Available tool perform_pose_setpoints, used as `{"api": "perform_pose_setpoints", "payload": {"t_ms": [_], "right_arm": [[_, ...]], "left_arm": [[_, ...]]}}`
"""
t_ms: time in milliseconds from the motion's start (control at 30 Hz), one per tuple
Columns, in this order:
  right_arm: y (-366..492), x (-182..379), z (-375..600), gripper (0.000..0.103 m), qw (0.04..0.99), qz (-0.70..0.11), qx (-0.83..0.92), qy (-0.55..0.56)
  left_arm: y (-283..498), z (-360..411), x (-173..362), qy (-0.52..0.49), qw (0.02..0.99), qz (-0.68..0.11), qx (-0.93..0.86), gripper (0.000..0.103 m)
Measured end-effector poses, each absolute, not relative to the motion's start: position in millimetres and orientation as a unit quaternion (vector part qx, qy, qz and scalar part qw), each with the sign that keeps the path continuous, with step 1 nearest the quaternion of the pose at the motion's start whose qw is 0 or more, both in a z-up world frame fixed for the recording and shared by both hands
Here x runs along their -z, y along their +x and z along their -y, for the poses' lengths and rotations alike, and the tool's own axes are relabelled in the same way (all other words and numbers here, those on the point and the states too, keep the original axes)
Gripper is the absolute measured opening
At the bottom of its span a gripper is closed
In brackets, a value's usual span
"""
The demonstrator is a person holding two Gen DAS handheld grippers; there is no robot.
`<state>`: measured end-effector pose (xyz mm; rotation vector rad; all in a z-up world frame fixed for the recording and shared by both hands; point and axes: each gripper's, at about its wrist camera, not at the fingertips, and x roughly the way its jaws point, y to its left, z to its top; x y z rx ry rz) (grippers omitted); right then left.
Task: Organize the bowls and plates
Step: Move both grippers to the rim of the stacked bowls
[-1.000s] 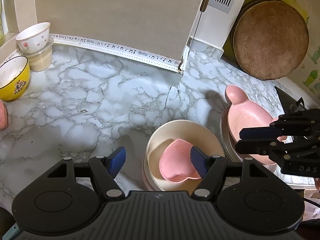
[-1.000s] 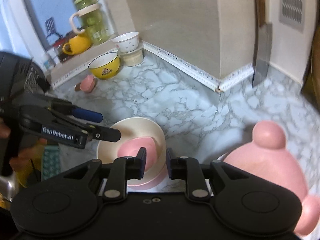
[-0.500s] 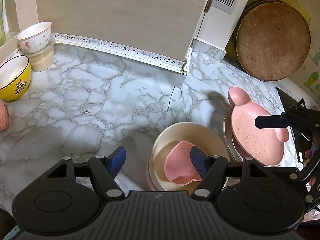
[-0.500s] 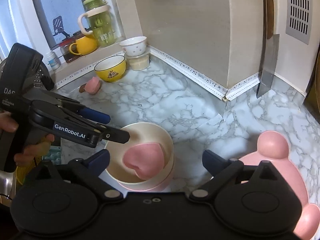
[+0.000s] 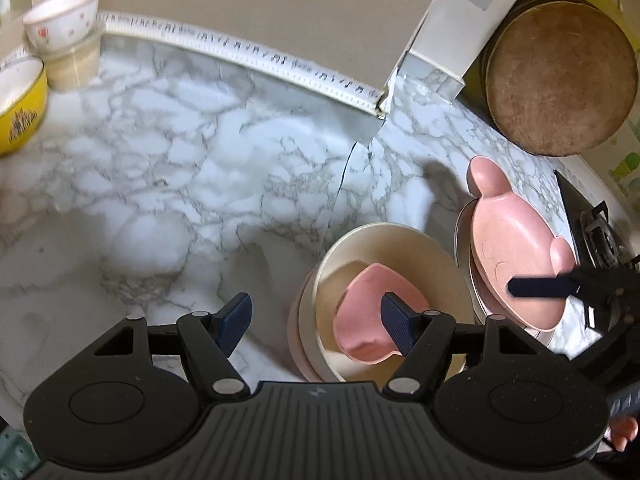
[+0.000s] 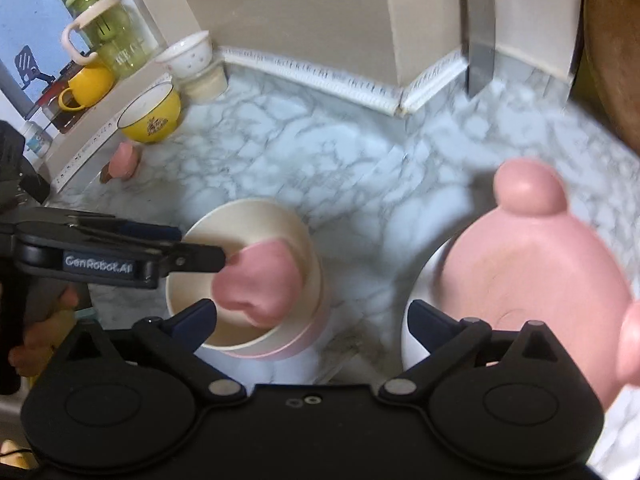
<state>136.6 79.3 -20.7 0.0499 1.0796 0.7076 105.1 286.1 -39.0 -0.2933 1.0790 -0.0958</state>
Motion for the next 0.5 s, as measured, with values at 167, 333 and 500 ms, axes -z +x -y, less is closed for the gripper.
{"api": "perform_pose_setpoints", "payload": {"t_ms": [167,333,500], "right_arm": [[135.2,30.0,-91.1,0.101,0.789,-0.518,-0.329,0.023],[140.2,43.6,-96.6,0.1,0.771,-0.544,-0.328,0.051],[146.0,49.7,-99.2,0.095,0.761,-0.56,-0.32,0.076]], "left_arm": [[109.7,-284.5,51.3,-0.149,0.836,-0.526,0.049,0.071],[112.5,-281.6,58.6,-0.157,0.83,-0.532,0.055,0.071],[114.9,-280.2,62.8,-0.165,0.826,-0.535,0.058,0.071]]}}
